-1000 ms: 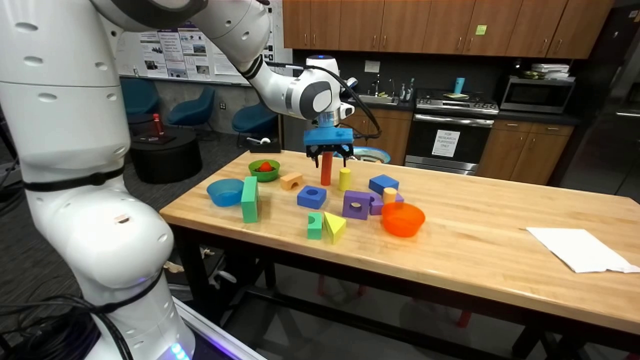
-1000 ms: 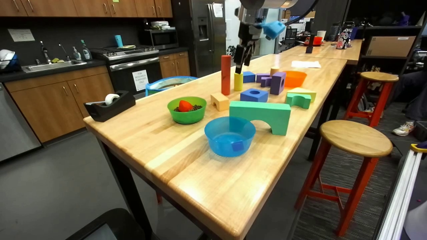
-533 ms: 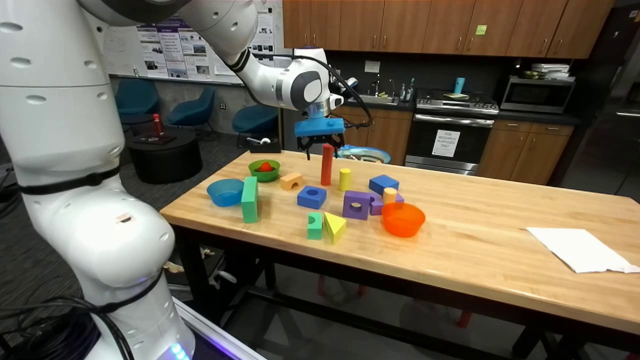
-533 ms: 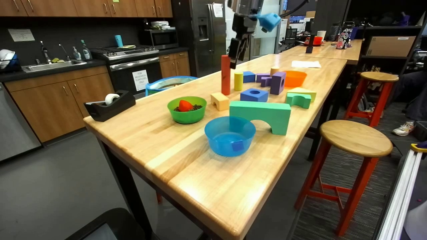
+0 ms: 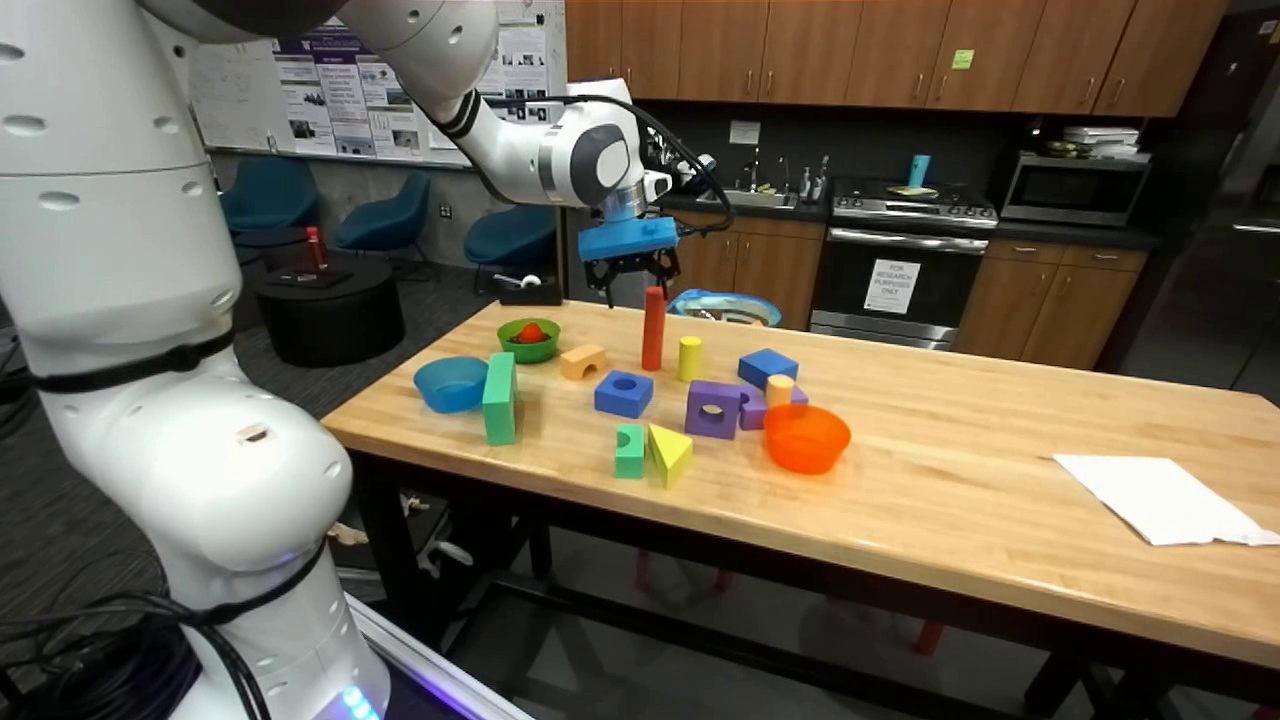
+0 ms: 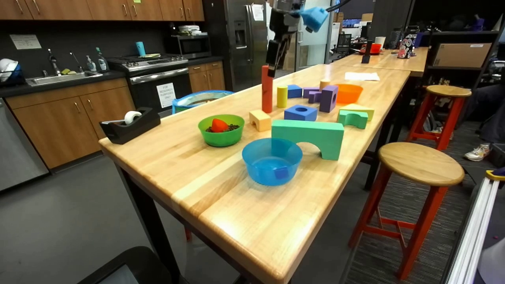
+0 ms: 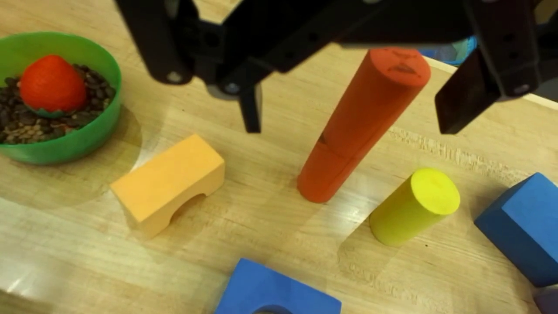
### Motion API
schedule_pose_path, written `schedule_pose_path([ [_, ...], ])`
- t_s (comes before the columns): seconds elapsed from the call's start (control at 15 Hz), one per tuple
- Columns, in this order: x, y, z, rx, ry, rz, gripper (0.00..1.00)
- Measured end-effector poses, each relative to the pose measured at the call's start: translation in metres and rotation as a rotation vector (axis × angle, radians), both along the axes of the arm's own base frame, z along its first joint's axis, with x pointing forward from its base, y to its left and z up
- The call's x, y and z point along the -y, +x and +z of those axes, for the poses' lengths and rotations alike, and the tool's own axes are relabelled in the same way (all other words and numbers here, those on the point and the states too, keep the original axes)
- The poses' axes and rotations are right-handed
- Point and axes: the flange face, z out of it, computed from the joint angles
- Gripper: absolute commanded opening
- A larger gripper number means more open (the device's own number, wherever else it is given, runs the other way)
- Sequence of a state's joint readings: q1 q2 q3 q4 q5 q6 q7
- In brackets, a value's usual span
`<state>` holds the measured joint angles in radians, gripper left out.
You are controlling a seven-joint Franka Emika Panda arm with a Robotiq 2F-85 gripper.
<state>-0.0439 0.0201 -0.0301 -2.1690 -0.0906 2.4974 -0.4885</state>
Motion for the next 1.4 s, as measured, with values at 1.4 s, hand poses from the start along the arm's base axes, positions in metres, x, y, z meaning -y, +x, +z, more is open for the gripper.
schedule_pose_path([
  [1.4,-0.007,0.022,0.01,0.026,-0.017,-0.074,1.0],
])
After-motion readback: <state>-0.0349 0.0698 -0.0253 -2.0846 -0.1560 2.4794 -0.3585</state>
